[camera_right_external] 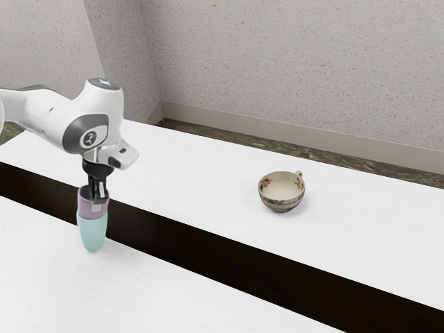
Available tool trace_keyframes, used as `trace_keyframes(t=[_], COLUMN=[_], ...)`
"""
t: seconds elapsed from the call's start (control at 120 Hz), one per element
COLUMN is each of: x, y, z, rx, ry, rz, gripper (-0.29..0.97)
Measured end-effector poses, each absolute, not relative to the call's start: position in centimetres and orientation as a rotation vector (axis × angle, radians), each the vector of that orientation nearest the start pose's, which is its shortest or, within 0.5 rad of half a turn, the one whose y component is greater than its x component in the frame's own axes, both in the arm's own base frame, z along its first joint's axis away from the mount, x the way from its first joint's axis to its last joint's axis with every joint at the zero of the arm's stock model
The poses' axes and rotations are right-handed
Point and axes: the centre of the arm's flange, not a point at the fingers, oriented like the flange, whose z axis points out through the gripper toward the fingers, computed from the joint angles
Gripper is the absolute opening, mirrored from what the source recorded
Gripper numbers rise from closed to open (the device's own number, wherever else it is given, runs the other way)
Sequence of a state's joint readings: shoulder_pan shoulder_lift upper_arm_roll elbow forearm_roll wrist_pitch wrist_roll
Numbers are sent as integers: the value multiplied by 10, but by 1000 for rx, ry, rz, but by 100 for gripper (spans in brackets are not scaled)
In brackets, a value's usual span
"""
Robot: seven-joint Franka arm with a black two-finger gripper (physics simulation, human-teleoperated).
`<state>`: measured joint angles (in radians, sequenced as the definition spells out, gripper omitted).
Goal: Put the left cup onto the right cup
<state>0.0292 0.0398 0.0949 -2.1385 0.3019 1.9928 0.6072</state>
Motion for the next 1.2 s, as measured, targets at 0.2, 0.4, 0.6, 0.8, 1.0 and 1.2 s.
trace_keyframes(t=[0.2, 0.4, 0.6, 0.8, 1.0, 1.2], x=[514, 512, 511, 520, 551, 554], y=[90, 95, 96, 97, 98, 96], z=[378, 381, 389, 419, 511, 560], rx=[-2820, -2835, -2838, -2859, -2908, -2907], ry=[851, 811, 799, 785, 783, 833], rz=[383, 382, 365, 280, 84, 62], gripper=[-11, 10, 45, 59, 64, 67])
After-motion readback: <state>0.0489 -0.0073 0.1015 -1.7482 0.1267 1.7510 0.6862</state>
